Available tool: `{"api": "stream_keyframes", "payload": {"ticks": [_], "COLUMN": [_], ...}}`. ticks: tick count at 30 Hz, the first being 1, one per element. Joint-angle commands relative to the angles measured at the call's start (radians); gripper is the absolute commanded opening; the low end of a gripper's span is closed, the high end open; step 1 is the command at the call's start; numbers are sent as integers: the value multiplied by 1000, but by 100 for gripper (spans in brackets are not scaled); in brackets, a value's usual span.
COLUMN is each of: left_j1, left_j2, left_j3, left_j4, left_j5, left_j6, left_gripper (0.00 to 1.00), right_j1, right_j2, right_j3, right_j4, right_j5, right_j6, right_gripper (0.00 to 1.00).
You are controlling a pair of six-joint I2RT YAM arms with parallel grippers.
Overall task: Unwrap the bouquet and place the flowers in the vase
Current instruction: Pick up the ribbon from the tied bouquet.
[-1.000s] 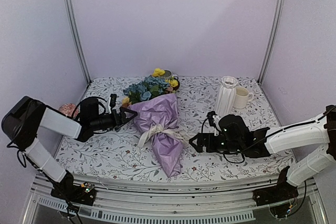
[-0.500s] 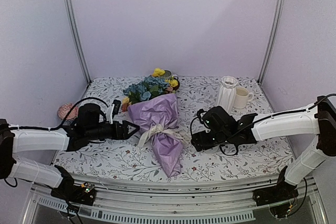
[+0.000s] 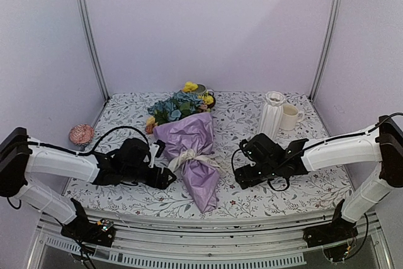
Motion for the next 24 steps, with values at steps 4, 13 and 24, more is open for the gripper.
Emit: {"api": "stream_keyframes", "payload": {"ticks": [4, 13, 24], "left_j1": [-22, 60, 160], "left_j2": [157, 262, 232], "left_j3": [139, 284, 283], "left_j4": [-123, -178, -83], "left_j5": [-255, -424, -331], "left_j6": [9, -27, -10], "left_gripper": [75, 61, 54], "right_j1": [-5, -4, -4], "right_j2": [-42, -94, -143], "right_j3": [-30, -64, -87], "right_j4": [5, 57, 78], "right_j5": [-14, -25, -32], "right_j6": [33, 27, 20], "right_gripper": [84, 84, 84]}}
